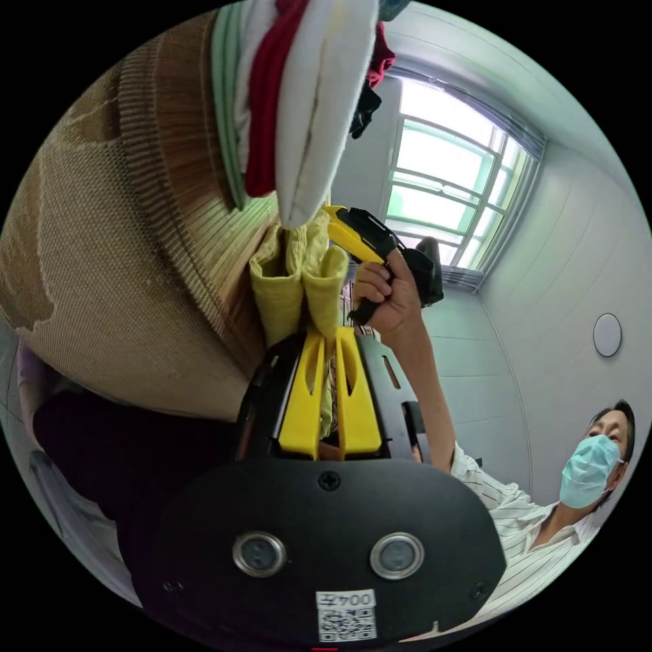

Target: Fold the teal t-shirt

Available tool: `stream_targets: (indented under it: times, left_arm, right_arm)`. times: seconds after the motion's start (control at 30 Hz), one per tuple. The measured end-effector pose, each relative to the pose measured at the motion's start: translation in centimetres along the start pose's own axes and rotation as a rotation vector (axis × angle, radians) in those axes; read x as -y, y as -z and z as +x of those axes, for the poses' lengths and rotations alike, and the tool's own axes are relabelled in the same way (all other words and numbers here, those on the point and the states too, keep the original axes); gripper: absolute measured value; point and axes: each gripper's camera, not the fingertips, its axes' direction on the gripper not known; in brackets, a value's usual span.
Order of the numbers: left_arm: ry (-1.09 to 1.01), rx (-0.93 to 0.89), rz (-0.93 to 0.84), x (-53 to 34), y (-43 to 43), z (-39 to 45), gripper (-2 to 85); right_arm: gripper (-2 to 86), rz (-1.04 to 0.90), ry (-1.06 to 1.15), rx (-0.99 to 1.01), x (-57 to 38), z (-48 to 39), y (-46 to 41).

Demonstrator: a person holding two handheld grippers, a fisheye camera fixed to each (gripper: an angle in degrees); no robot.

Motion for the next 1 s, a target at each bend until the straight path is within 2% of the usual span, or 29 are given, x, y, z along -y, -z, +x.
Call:
stream_targets:
  times: [0.13,0.27,0.37,0.53,0.67,0.8,0.83,0.9,0.93,1.0]
  left_arm:
    - [0.033,-0.011,0.029,-0.8,0.7,-2.5,3.1]
    - [0.046,-0.023,0.06,-1.9,1.5,-4.5,2.4]
    - [0.029,-0.004,0.083,-2.8,2.1,-5.2,1.4]
    - [-0.219,0.162,0.141,-5.2,2.9,-1.5,0.4]
    - [-0.451,0.235,0.059,-5.5,-1.7,2.9,0.2]
    - [-0.596,0.526,0.007,-3.8,-8.5,4.8,0.1]
    - [-0.595,0.59,-0.002,-3.4,-9.3,4.6,0.1]
    - [-0.528,0.841,-0.034,-1.6,-11.5,3.2,0.1]
    - [-0.511,0.849,-0.028,-1.4,-11.5,3.2,0.1]
    - [-0.497,0.712,0.04,-1.6,-10.7,4.4,0.1]
  right_arm:
    - [6.8,0.119,0.041,-0.051,-2.0,0.0,3.3]
    - [3.5,0.33,-0.003,0.114,-7.9,5.0,10.0]
    - [1.1,0.383,-0.02,0.209,-14.4,10.2,12.6]
    - [5.2,0.346,-0.194,0.323,-26.7,20.5,12.2]
    - [9.9,0.32,-0.35,0.429,-36.1,26.8,9.6]
    - [11.2,0.271,-0.451,0.494,-40.0,29.3,7.5]
    - [11.1,0.265,-0.461,0.52,-40.6,29.6,7.1]
    - [10.9,0.267,-0.466,0.549,-41.3,30.0,7.0]
    - [11.0,0.266,-0.463,0.56,-41.5,30.2,7.1]
    - [11.0,0.259,-0.453,0.581,-41.7,30.5,7.3]
